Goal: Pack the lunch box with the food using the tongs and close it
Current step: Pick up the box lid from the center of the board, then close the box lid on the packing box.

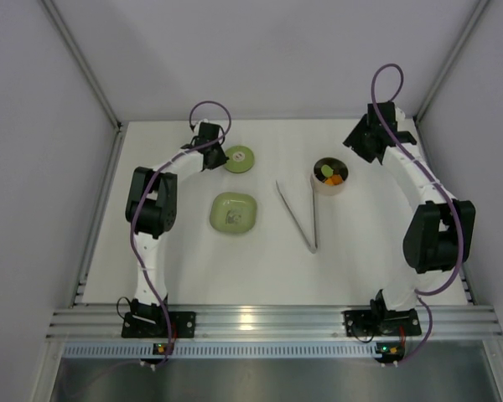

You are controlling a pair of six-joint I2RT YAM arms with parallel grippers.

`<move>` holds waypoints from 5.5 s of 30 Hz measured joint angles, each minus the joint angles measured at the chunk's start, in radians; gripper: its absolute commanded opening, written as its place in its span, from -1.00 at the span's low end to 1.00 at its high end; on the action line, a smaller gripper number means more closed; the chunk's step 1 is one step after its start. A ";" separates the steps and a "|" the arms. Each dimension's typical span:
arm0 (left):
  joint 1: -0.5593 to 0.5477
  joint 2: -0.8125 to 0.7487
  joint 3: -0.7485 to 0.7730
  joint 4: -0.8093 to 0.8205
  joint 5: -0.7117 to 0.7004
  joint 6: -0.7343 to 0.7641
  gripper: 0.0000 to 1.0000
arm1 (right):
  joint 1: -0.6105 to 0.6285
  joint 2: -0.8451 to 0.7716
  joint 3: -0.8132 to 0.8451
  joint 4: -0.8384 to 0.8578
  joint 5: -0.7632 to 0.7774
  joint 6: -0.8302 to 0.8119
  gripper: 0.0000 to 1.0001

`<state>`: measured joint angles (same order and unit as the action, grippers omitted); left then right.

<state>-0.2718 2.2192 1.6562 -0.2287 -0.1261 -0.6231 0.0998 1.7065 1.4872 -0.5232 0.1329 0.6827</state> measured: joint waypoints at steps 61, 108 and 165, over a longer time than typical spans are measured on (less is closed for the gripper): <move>-0.004 -0.080 -0.204 0.208 0.227 -0.126 -1.00 | -0.027 -0.097 -0.054 0.002 -0.006 -0.032 0.04; -0.447 0.074 0.290 0.117 0.124 -0.080 -1.00 | -0.044 -0.412 -0.246 -0.023 0.016 -0.070 0.05; -0.483 0.189 0.444 -0.056 0.033 -0.056 -1.00 | -0.044 -0.259 -0.230 -0.041 0.031 -0.145 0.05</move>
<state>-0.7551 2.4084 2.1006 -0.2852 -0.0929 -0.6792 0.0555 1.4479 1.2568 -0.5640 0.1642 0.5373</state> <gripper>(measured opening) 0.026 0.529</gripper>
